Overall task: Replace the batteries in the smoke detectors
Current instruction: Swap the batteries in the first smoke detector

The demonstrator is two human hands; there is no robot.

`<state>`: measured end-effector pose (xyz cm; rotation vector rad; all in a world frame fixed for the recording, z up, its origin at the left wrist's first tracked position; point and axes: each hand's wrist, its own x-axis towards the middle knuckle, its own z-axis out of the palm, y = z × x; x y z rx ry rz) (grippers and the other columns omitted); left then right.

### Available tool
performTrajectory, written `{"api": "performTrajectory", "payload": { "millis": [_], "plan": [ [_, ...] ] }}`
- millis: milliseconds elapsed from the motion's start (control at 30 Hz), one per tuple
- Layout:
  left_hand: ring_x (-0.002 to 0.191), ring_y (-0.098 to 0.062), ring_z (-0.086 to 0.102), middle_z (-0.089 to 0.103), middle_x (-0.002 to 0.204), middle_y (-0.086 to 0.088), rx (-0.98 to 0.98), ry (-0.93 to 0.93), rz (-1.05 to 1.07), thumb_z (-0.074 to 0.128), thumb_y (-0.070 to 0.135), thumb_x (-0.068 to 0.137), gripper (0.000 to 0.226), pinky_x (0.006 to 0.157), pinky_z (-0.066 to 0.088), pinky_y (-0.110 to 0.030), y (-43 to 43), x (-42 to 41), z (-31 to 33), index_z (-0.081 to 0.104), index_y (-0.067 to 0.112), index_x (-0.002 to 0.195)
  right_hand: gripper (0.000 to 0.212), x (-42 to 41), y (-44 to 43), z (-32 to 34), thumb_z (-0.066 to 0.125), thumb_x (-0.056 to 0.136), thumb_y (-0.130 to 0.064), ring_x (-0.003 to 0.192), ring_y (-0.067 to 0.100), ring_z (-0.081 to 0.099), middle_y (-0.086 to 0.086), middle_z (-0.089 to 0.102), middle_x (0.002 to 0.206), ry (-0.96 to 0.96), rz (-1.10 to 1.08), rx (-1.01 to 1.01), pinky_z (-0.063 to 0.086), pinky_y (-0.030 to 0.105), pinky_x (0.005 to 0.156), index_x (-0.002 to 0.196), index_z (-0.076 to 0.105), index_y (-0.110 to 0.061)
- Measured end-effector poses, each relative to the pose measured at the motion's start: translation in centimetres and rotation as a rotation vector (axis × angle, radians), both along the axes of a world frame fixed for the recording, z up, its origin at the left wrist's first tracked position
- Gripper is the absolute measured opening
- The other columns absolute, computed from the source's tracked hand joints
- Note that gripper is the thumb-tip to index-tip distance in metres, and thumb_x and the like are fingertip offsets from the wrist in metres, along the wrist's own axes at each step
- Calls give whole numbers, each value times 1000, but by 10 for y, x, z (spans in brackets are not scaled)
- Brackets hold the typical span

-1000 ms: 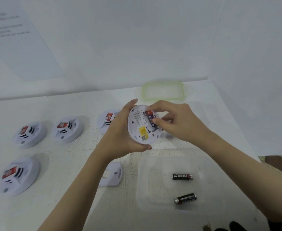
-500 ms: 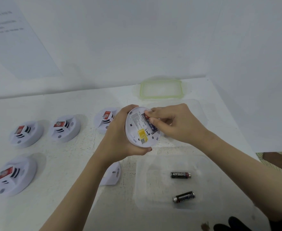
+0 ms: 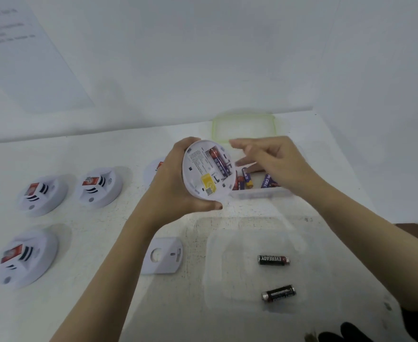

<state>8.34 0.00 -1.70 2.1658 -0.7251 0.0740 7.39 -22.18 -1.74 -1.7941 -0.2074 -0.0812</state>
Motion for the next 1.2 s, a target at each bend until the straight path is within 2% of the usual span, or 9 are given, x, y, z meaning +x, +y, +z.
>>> {"api": "performTrajectory", "payload": {
  "millis": [133,267,433,567,700,833,933,1033,1200],
  "plan": [
    [108,21,42,42,119,24,-18,12,22,96,13,48,101,85,36,1,4,7,-1,33,26,126,18,18,-12,0,61,89,-15,74,6,62,-7,71,95,63,-82,-471,49,13,66,99,73,-22],
    [108,18,43,42,120,25,-29,38,40,95,12,49,100,85,37,0,8,8,-5,34,26,128,28,27,-2,-3,65,86,-33,74,7,54,-12,59,84,210,55,-871,39,21,64,111,69,-23],
    [110,17,43,43,122,23,-39,61,42,96,19,48,102,86,37,0,11,7,-10,34,25,129,24,30,15,-4,75,75,-38,58,12,51,-6,57,62,207,25,-1061,30,22,47,79,73,-15],
    [111,14,45,44,123,23,-51,72,55,89,30,47,99,87,38,-1,14,5,-9,34,28,129,18,29,16,0,77,73,-28,72,16,61,-4,65,77,215,55,-1007,43,24,55,80,69,-14],
    [112,12,46,44,122,25,-57,62,66,89,36,45,99,88,39,-2,15,4,-7,34,31,128,17,22,9,3,75,76,-17,62,12,60,-5,63,77,243,37,-691,50,26,55,83,60,-16],
    [112,11,48,48,123,24,-97,72,46,85,49,45,95,87,40,-3,13,-1,-5,37,35,125,16,3,11,16,76,74,-10,63,13,62,1,68,78,-14,-165,-270,53,26,62,81,62,-13],
    [112,9,51,50,122,23,-145,55,26,84,47,48,88,86,42,-5,9,-7,-1,38,40,122,16,-19,19,26,76,74,-2,71,15,66,4,70,79,-191,-159,-18,54,22,68,82,63,-6],
    [114,6,53,53,118,30,-178,31,-5,84,43,50,86,87,43,-6,6,-13,4,39,37,123,17,-37,27,25,76,75,0,77,11,67,1,70,82,-361,-135,-44,54,19,73,83,63,-6],
    [120,1,52,51,124,33,-204,26,-31,85,42,49,97,93,47,-16,11,-23,8,35,32,132,10,-49,34,10,75,76,-3,85,12,67,2,72,87,-616,-121,-258,54,30,74,83,68,-5]
  ]
}}
